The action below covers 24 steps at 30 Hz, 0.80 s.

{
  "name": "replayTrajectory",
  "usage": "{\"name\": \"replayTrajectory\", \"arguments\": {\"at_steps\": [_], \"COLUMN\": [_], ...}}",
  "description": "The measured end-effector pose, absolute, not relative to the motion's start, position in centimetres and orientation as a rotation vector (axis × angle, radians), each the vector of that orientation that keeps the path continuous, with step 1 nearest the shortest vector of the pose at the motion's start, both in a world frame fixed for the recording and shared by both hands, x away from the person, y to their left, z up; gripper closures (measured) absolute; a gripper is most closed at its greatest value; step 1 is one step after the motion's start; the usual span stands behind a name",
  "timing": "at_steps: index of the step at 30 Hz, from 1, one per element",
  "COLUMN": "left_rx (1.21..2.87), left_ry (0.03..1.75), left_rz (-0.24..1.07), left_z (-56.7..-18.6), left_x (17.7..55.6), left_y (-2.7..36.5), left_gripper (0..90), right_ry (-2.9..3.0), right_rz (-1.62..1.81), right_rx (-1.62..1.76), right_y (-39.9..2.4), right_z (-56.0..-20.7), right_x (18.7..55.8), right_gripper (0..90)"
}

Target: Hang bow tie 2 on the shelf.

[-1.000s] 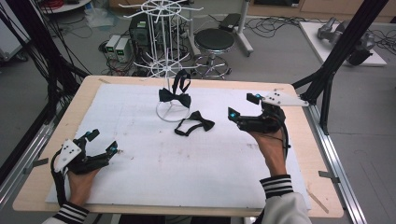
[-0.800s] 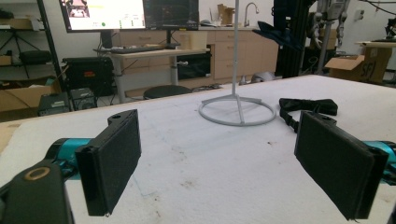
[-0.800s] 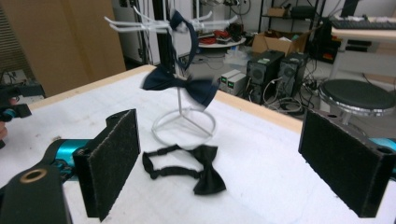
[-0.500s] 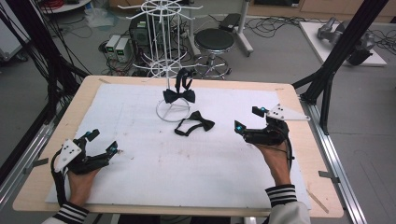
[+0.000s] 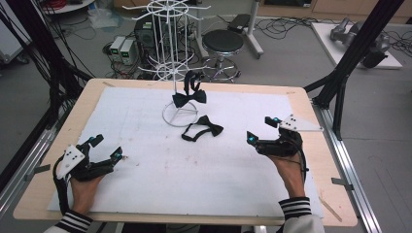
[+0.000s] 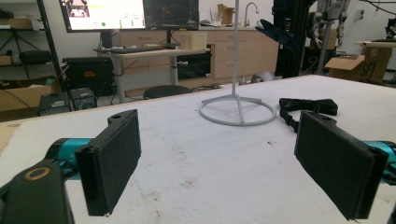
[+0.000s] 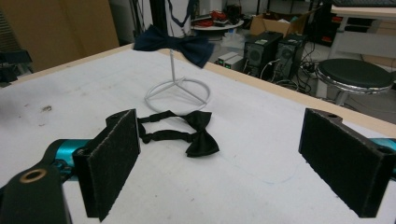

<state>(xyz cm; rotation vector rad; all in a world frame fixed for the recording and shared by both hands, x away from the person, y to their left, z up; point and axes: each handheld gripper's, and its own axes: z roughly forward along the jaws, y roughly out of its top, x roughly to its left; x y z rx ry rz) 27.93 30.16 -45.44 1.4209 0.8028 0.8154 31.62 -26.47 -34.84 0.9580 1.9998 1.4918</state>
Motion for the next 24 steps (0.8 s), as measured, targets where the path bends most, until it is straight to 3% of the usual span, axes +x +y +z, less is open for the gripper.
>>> {"name": "replayTrajectory", "arguments": {"at_steps": [24], "left_rx": [1.414], "left_ry": [0.807], "left_rz": [0.810], "left_z": [-45.4], "left_x": [28.0], "left_y": [30.2], "left_gripper": [15.0], "right_ry": [2.092], "right_rz": [1.464], "right_rx": [0.955], "right_y": [-25.7], "right_z": [-34.7], "right_x": [33.7], "right_gripper": [11.9]}}
